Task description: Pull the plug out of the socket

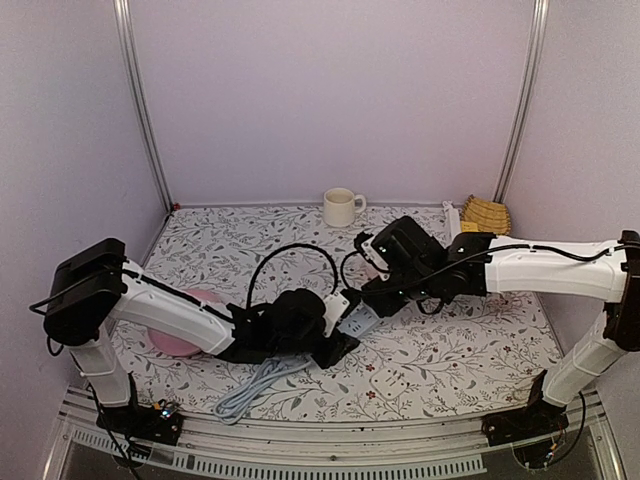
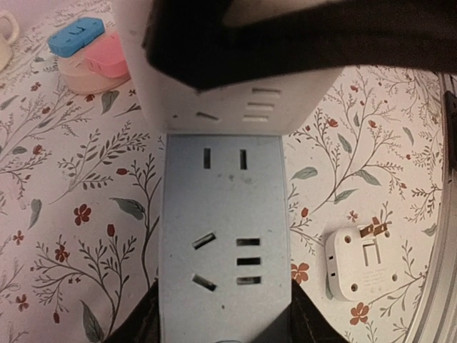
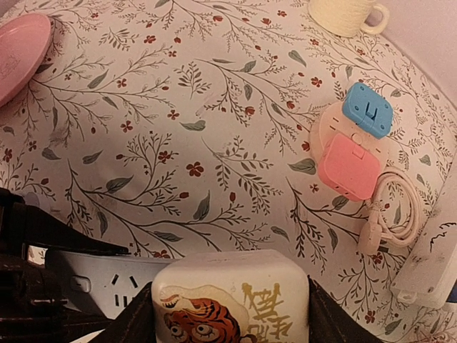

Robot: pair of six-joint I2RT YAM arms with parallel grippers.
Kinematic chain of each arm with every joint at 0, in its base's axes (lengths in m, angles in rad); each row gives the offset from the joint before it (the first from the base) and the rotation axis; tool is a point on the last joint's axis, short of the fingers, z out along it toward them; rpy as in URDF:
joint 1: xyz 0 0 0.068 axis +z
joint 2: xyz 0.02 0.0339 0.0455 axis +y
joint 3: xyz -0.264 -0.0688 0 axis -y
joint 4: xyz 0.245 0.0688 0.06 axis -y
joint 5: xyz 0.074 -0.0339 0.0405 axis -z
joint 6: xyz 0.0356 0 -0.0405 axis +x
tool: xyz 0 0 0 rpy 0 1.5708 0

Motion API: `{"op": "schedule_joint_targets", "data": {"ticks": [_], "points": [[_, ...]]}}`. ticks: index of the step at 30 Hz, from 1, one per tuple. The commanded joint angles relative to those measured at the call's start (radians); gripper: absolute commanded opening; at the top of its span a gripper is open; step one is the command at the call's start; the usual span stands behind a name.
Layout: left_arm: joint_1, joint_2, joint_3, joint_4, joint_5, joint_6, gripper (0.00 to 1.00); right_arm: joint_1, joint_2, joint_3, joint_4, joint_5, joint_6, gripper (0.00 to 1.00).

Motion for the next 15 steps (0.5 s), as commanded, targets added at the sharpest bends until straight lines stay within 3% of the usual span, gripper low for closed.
{"op": "schedule_joint_targets", "data": {"ticks": [1,8,15], "points": [[0.001,0.058,0.018,-0.124,-0.016,-0.004,0.0,-0.015,-0.058,0.082,0.086,-0.087,0.0,0.32],[-0.002,0.056,0.018,-0.139,-0.041,-0.001,0.0,-0.097,-0.054,0.074,0.075,-0.193,0.038,0.32],[0.002,0.071,0.041,-0.148,-0.05,-0.026,0.0,0.05,0.012,0.141,0.037,-0.054,0.039,0.32]]}}
